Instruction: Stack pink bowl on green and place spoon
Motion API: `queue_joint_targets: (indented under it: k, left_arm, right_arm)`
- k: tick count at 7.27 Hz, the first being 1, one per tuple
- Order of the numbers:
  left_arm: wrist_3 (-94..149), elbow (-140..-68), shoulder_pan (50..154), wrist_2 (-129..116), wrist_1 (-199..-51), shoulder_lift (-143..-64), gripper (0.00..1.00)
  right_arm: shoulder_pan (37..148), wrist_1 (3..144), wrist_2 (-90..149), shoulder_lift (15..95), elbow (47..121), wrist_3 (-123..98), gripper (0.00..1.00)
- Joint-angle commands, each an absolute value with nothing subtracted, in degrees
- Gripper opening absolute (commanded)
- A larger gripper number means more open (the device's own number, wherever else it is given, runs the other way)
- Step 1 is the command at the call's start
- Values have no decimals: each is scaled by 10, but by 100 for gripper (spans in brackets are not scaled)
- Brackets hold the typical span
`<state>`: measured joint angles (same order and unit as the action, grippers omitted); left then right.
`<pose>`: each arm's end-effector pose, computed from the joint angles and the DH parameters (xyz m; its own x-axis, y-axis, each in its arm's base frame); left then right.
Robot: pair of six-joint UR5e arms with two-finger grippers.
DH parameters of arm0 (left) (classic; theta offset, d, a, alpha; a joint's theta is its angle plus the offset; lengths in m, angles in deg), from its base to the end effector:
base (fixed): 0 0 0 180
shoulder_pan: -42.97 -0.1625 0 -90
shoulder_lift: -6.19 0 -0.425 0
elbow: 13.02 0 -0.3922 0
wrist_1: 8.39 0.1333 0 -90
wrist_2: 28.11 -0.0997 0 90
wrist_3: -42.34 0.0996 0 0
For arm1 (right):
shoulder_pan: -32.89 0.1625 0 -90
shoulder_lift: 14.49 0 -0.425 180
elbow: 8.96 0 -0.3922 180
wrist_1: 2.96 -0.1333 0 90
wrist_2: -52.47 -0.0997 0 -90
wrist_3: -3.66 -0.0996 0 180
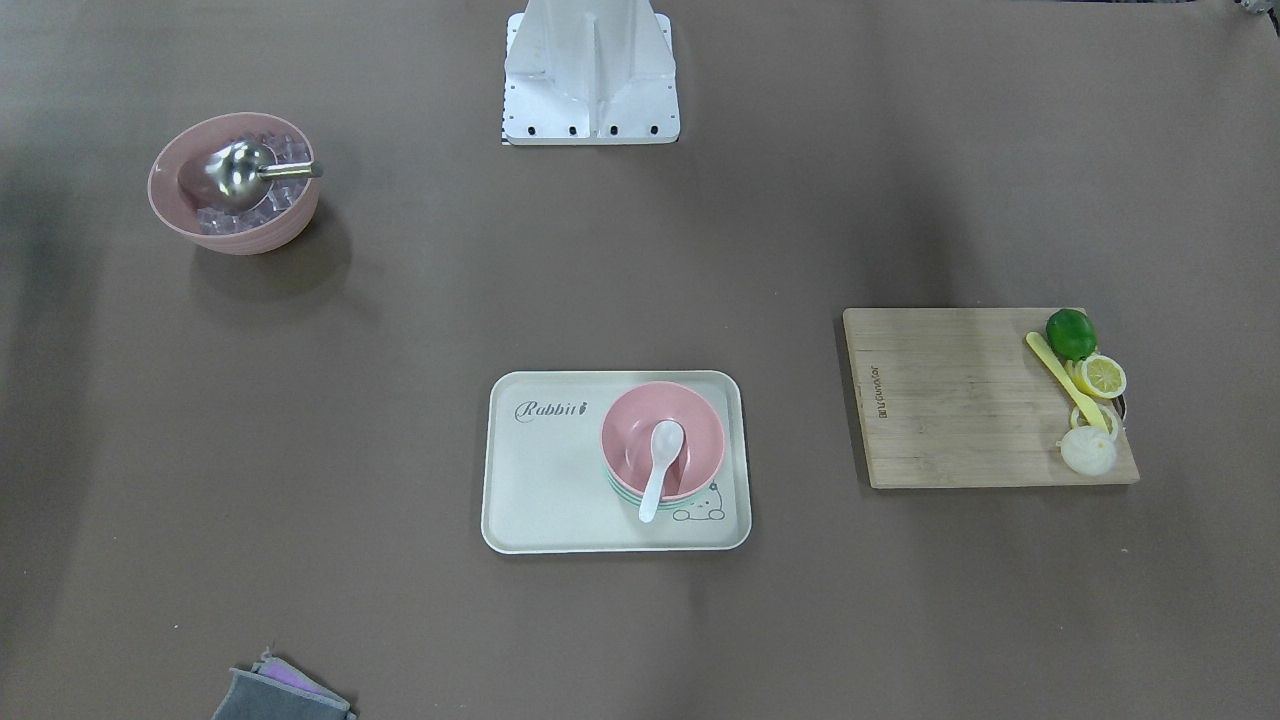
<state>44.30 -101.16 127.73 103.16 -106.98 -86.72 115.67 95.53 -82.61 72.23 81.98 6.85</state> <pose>-0.0194 -0.5285 0.6369 0.7349 0.2121 -0.6442 -0.1152 0.9751 0.1896 -0.0018 -0.5135 0.6355 0.6991 -0.0914 0.7092 0.1645 0.9858 -0.0350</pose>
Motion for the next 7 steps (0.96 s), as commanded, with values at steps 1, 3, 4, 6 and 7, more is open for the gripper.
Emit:
queue_joint_targets:
  k: [1, 3, 4, 6, 7]
  left_arm:
    - [443, -1012, 1282, 1053, -1067, -867, 98]
    - [441, -1013, 1282, 1054, -1065, -867, 98]
    - [441, -1013, 1284, 1054, -1064, -868, 98]
    - [441, -1013, 1302, 1053, -1063, -873, 98]
    - [441, -1015, 1305, 1053, -1063, -873, 98]
  right_arm:
    - [1164, 920, -826, 731, 800, 67, 100]
    - [1169, 918, -827, 726, 803, 61, 100]
    - [1176, 918, -827, 726, 806, 61, 100]
    - [1181, 917, -826, 725, 807, 63, 100]
    - [1181, 911, -825, 724, 806, 62, 100]
